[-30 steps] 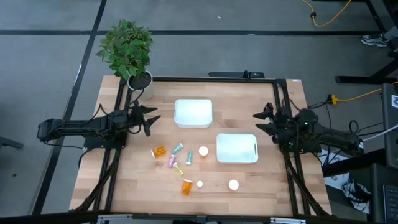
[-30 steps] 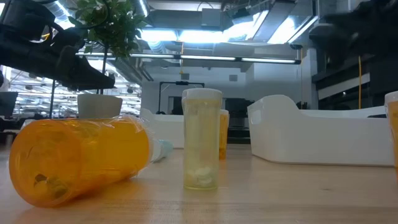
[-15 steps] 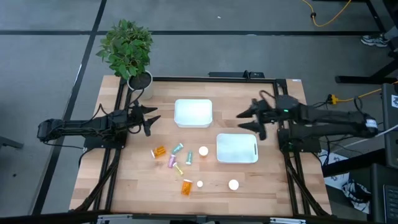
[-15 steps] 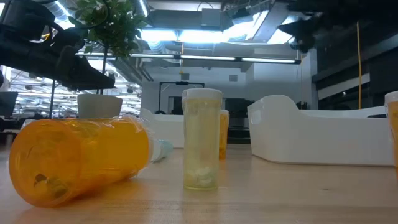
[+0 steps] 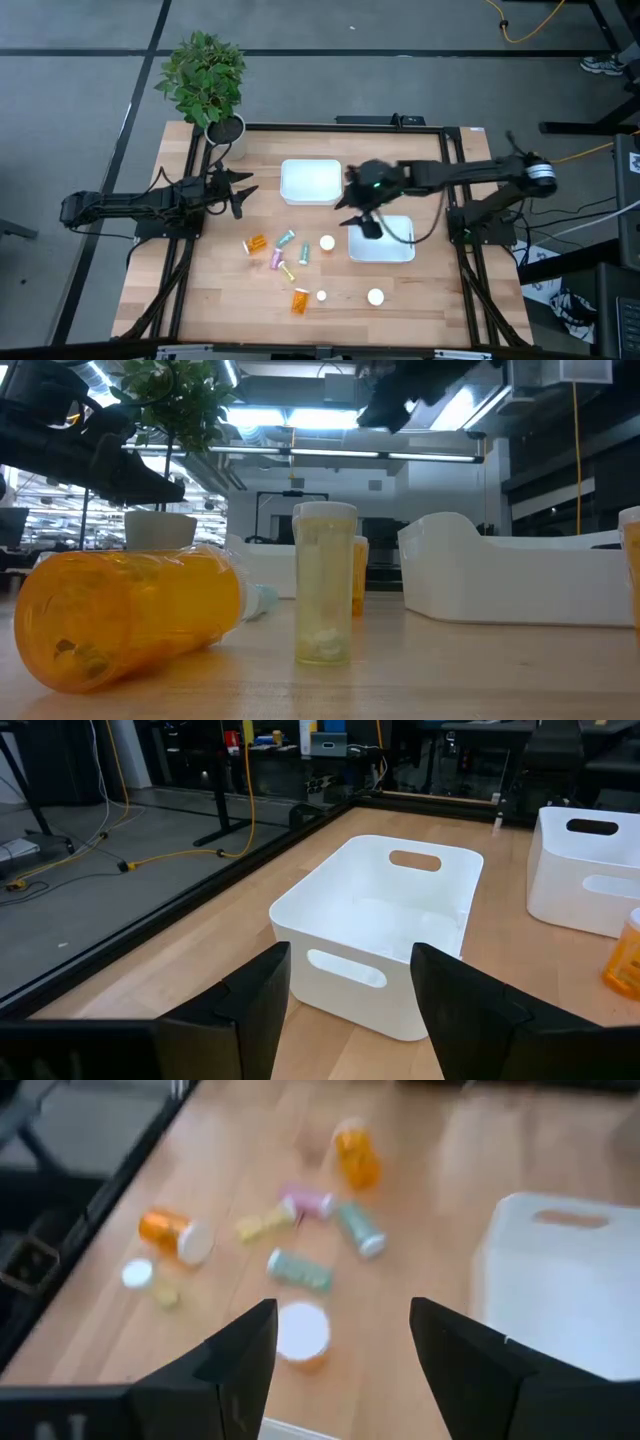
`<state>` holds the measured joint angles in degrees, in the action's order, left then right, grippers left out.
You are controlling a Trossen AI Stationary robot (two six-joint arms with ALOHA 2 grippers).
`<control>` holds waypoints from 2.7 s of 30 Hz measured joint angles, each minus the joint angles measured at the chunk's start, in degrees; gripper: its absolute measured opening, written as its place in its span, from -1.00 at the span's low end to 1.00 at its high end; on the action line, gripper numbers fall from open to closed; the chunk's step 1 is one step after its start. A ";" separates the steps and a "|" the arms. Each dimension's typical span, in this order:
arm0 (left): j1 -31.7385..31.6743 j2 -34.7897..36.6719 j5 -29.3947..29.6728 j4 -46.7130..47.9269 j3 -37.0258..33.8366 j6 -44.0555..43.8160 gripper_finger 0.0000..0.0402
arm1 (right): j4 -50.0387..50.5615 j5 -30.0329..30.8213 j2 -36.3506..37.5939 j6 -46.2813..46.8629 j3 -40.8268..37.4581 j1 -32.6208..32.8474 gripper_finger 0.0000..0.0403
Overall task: Pick and place medicine bottles into bin by pill shape (circle, oval)
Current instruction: Put the large orange pill bottle into the top white bin
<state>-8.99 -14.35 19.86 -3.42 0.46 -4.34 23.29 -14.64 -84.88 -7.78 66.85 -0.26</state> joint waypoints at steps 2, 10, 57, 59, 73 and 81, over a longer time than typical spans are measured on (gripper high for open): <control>0.00 0.00 -0.01 -0.01 -0.01 0.00 0.00 | 1.82 0.01 -3.67 -0.26 2.23 0.93 0.15; 0.00 0.00 0.02 -0.01 0.00 0.00 0.00 | 2.43 0.03 -14.12 -0.07 6.19 4.88 0.15; 0.01 -0.66 0.02 -0.01 0.00 0.01 0.00 | 16.80 12.14 -27.21 14.83 22.91 10.58 0.47; 0.02 -0.66 0.02 -0.01 0.00 0.02 0.00 | 16.80 12.14 -27.21 14.87 22.91 10.58 0.47; 0.01 -0.66 0.04 -0.01 -0.01 4.98 0.00 | 20.21 17.83 -27.26 16.79 22.87 10.60 0.45; 0.00 -0.66 0.04 -0.03 0.01 5.07 0.00 | 20.14 17.62 -28.18 17.87 22.87 11.03 0.45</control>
<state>-8.99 -15.00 19.90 -3.44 0.47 0.73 43.43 2.98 -113.06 10.09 89.71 10.77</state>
